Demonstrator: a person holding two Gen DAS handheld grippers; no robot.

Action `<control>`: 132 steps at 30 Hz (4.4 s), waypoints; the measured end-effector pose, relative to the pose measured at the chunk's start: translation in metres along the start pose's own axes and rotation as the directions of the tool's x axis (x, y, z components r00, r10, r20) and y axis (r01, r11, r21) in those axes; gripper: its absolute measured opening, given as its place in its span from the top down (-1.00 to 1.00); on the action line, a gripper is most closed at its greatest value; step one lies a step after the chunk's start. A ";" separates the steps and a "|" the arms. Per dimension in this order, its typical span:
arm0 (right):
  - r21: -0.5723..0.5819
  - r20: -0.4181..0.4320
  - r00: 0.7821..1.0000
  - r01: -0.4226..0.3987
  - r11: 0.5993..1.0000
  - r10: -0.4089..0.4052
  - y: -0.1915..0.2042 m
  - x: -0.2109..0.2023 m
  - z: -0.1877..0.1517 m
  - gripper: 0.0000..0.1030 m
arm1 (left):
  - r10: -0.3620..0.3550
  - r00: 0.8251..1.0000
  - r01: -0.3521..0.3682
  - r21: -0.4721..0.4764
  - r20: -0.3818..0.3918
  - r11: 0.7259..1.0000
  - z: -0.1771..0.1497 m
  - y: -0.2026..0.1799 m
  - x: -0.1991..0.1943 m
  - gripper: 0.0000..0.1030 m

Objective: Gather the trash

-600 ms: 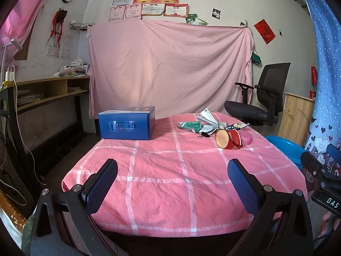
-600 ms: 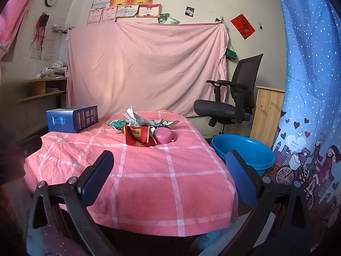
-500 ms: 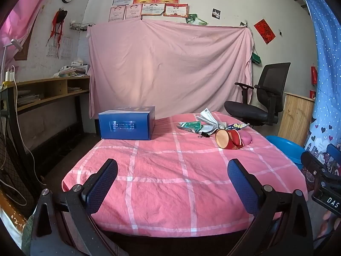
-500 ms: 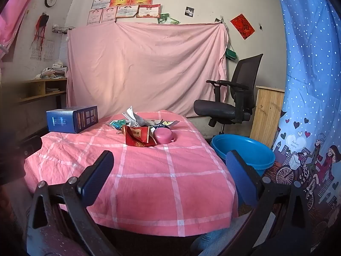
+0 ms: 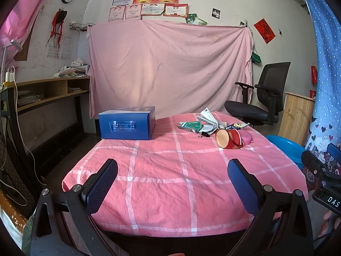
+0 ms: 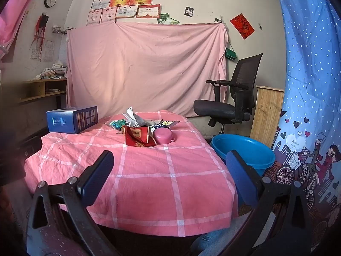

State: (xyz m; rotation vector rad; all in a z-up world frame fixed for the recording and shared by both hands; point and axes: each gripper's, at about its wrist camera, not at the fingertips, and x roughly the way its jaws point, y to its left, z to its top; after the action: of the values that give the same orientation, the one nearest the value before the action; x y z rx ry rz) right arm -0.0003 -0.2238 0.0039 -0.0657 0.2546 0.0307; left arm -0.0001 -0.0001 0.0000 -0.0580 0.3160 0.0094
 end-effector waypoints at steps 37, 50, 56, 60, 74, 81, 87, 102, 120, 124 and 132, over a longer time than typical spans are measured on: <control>0.002 -0.002 1.000 0.001 1.000 -0.001 -0.001 0.000 -0.001 -1.00 | 0.001 1.000 -0.001 0.003 0.001 1.000 0.000 0.001 0.000 -0.96; 0.003 -0.003 1.000 0.000 1.000 0.000 -0.001 0.000 -0.001 -1.00 | 0.002 1.000 -0.002 0.005 0.001 1.000 0.000 0.000 0.000 -0.96; 0.004 -0.002 1.000 0.000 1.000 0.000 -0.001 0.000 -0.001 -1.00 | 0.002 1.000 -0.002 0.005 0.001 1.000 0.000 0.000 0.000 -0.96; 0.005 -0.002 1.000 0.000 1.000 0.000 -0.001 0.000 -0.001 -1.00 | 0.002 1.000 -0.002 0.005 0.002 1.000 0.000 0.000 0.000 -0.96; 0.006 -0.004 1.000 0.000 1.000 0.000 -0.001 0.001 -0.001 -1.00 | 0.003 1.000 -0.003 0.006 0.001 1.000 0.000 0.000 0.000 -0.96; 0.006 -0.005 1.000 -0.002 1.000 0.002 -0.001 0.002 0.000 -1.00 | 0.005 1.000 -0.005 0.011 -0.002 1.000 -0.001 0.001 0.002 -0.96; 0.005 -0.007 1.000 -0.013 1.000 0.013 0.003 0.002 0.002 -1.00 | 0.007 1.000 -0.007 0.003 -0.004 1.000 -0.001 -0.001 0.002 -0.96; -0.004 0.062 0.996 -0.057 0.998 0.057 -0.020 0.038 0.035 -1.00 | 0.029 0.999 -0.027 -0.079 0.032 0.997 0.039 0.001 0.037 -0.96; -0.078 0.158 0.985 -0.064 0.995 0.076 -0.046 0.115 0.070 -1.00 | 0.031 0.993 -0.018 -0.108 0.118 0.994 0.072 -0.034 0.100 -0.96; -0.080 0.089 0.989 -0.109 0.991 0.116 -0.052 0.143 0.068 -1.00 | 0.007 0.998 0.001 -0.129 0.065 0.992 0.065 -0.038 0.123 -0.95; -0.078 -0.088 0.974 -0.216 0.973 0.209 -0.052 0.193 0.050 -1.00 | -0.092 0.994 0.082 -0.138 -0.066 0.987 0.054 -0.051 0.162 -0.67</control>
State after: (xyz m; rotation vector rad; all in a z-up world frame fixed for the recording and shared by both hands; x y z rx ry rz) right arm 0.2007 -0.2680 0.0065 -0.1262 0.3391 0.2528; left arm 0.1714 -0.0480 0.0040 -0.2073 0.3845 -0.0584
